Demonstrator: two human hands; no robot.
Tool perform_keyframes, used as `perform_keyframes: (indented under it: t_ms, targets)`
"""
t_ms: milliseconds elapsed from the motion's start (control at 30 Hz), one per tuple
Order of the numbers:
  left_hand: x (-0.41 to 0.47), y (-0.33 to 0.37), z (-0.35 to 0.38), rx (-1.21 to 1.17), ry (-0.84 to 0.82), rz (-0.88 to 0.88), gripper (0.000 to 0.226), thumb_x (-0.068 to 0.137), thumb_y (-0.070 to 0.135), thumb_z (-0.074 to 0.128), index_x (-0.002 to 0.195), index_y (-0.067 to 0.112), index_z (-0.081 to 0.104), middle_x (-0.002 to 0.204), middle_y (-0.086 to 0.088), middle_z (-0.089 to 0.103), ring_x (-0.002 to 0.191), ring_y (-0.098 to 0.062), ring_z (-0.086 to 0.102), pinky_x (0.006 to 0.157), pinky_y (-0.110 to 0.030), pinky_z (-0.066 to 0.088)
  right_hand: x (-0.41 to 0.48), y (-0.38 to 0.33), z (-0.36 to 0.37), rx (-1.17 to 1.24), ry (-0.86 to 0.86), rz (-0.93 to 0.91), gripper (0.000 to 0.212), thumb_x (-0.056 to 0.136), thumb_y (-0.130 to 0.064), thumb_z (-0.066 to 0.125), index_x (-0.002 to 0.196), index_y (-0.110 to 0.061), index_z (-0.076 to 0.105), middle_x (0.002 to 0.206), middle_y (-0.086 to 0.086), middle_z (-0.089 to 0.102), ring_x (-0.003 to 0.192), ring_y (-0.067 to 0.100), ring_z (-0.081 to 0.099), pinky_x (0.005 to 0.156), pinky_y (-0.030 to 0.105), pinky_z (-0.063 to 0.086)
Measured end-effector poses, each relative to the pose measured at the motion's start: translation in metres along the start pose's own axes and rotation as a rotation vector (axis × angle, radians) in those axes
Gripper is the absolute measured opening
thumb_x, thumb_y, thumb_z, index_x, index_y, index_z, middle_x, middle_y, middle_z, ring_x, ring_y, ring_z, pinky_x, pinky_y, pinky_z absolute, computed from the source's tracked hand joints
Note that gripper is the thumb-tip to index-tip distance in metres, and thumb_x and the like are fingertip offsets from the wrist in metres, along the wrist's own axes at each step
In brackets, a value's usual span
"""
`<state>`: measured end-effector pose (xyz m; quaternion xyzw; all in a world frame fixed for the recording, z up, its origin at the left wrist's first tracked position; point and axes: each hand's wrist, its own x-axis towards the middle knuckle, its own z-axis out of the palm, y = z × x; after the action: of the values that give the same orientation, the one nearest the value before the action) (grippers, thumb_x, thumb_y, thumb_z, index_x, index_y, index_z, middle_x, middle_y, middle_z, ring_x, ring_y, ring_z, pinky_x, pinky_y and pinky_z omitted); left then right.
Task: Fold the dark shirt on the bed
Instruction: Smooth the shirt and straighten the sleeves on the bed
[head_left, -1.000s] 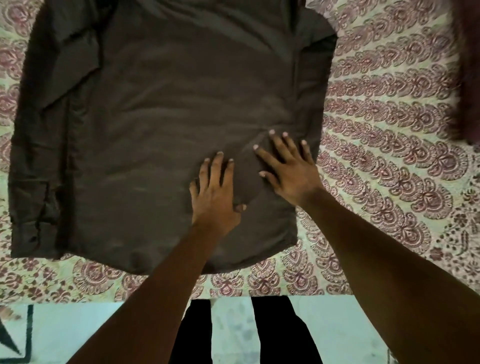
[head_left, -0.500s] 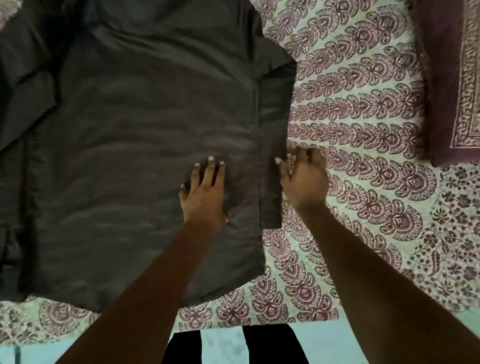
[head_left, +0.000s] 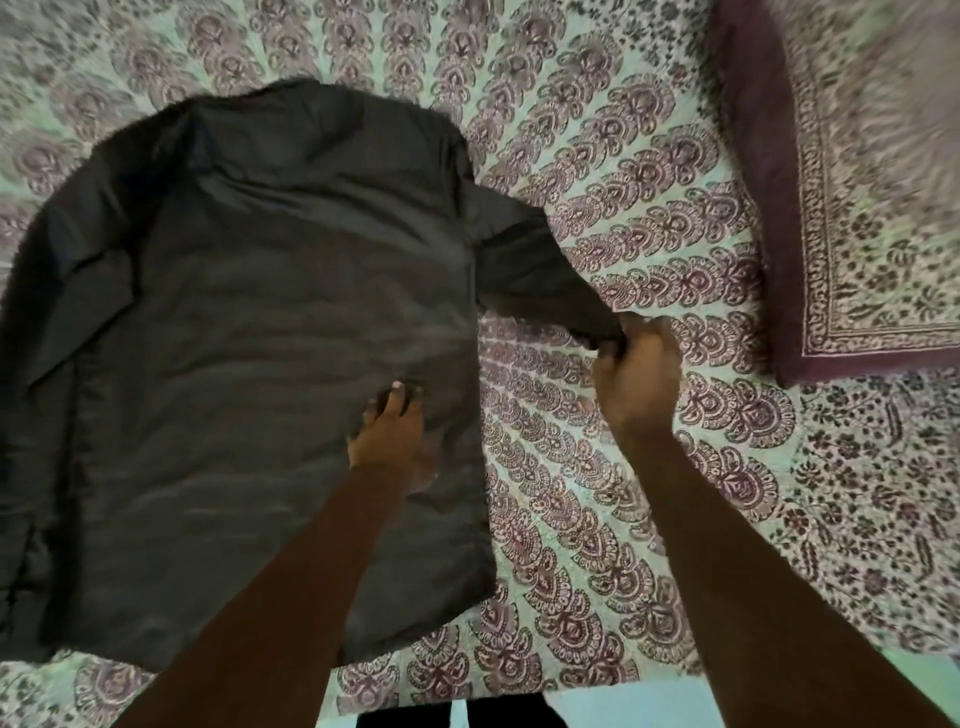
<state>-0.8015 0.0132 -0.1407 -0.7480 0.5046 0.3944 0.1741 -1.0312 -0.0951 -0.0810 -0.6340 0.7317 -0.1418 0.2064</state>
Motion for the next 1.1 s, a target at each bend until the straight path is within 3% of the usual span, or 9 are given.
perform_keyframes:
  t_ms: [167, 267, 333, 433, 567, 700, 800, 933, 1100]
  targets:
    - [0.002, 0.052, -0.048, -0.692, 0.184, 0.073, 0.043, 0.095, 0.037, 0.069, 0.133, 0.018, 0.061, 0.128, -0.008, 0.069, 0.120, -0.033, 0.065, 0.099, -0.037, 0.052, 0.025, -0.011, -0.075, -0.215, 0.133, -0.217, 0.033, 0.093, -0.015, 0.063, 0.126, -0.014, 0.068, 0.110, 0.015, 0.051, 0.070, 0.025, 0.051, 0.063, 0.039, 0.053]
    - [-0.005, 0.104, -0.086, -1.386, -0.209, 0.098, 0.042, 0.107, 0.047, 0.046, 0.135, 0.017, 0.055, 0.126, -0.013, 0.068, 0.118, -0.038, 0.065, 0.100, -0.046, 0.054, 0.021, -0.014, -0.093, -0.311, 0.087, -0.406, 0.026, 0.099, -0.027, 0.063, 0.122, -0.017, 0.070, 0.097, 0.006, 0.052, 0.065, 0.015, 0.042, 0.057, 0.026, 0.038]
    - [-0.005, 0.135, -0.103, -1.678, -0.442, 0.071, 0.059, 0.103, 0.063, 0.040, 0.135, 0.015, 0.052, 0.127, -0.017, 0.067, 0.115, -0.039, 0.065, 0.099, -0.052, 0.053, 0.015, -0.013, -0.099, -0.250, -0.037, -0.393, 0.038, 0.105, -0.051, 0.042, 0.110, -0.021, 0.065, 0.088, -0.007, 0.051, 0.068, 0.010, 0.044, 0.061, 0.025, 0.036]
    - [-0.002, 0.173, -0.117, -1.834, -0.532, 0.050, 0.061, 0.096, 0.064, 0.053, 0.129, 0.013, 0.063, 0.116, -0.014, 0.072, 0.105, -0.034, 0.069, 0.085, -0.046, 0.057, 0.001, -0.004, -0.100, -0.084, -0.247, -0.479, 0.026, 0.105, -0.051, 0.047, 0.100, -0.028, 0.058, 0.080, -0.020, 0.047, 0.071, 0.005, 0.049, 0.067, 0.025, 0.045]
    - [0.002, 0.218, -0.123, -1.897, -0.460, 0.084, 0.016, 0.100, 0.013, 0.060, 0.100, 0.007, 0.074, 0.093, -0.011, 0.079, 0.084, -0.026, 0.077, 0.080, -0.039, 0.062, 0.002, 0.032, -0.098, -0.112, -0.242, -0.710, 0.036, 0.096, -0.021, 0.053, 0.130, -0.016, 0.065, 0.101, 0.005, 0.059, 0.068, 0.021, 0.059, 0.056, 0.036, 0.057]
    - [0.006, 0.237, -0.120, -2.005, -0.405, 0.023, 0.018, 0.094, -0.002, 0.056, 0.096, 0.007, 0.072, 0.091, -0.011, 0.079, 0.081, -0.026, 0.076, 0.082, -0.041, 0.058, 0.011, 0.061, -0.094, 0.389, -0.117, -0.366, 0.046, 0.095, -0.036, 0.070, 0.130, -0.011, 0.055, 0.095, 0.000, 0.060, 0.080, 0.011, 0.058, 0.068, 0.023, 0.050]
    - [0.010, 0.247, -0.116, -2.141, -0.381, -0.025, 0.022, 0.095, -0.002, 0.054, 0.102, 0.007, 0.072, 0.103, -0.013, 0.078, 0.098, -0.029, 0.073, 0.086, -0.046, 0.056, 0.029, 0.066, -0.079, 0.831, -0.020, 0.126, 0.053, 0.095, -0.054, 0.054, 0.137, -0.024, 0.045, 0.096, 0.012, 0.059, 0.090, 0.017, 0.060, 0.076, 0.036, 0.052]
    - [0.013, 0.258, -0.109, -2.235, -0.368, 0.002, 0.027, 0.100, 0.002, 0.050, 0.101, 0.005, 0.077, 0.106, -0.014, 0.078, 0.097, -0.030, 0.075, 0.087, -0.047, 0.056, 0.078, 0.073, -0.061, 1.296, -0.427, 0.629, 0.079, 0.084, -0.089, 0.039, 0.144, -0.038, 0.054, 0.149, 0.014, 0.053, 0.135, 0.035, 0.054, 0.109, 0.062, 0.047]
    - [0.018, 0.275, -0.101, -2.310, -0.326, 0.077, 0.029, 0.101, 0.006, 0.047, 0.105, 0.003, 0.075, 0.109, -0.016, 0.078, 0.098, -0.030, 0.076, 0.087, -0.048, 0.062, 0.102, 0.076, -0.067, 1.504, -0.793, 0.819, 0.097, 0.084, -0.090, 0.030, 0.116, -0.012, 0.077, 0.106, 0.016, 0.078, 0.084, 0.037, 0.073, 0.071, 0.039, 0.058]
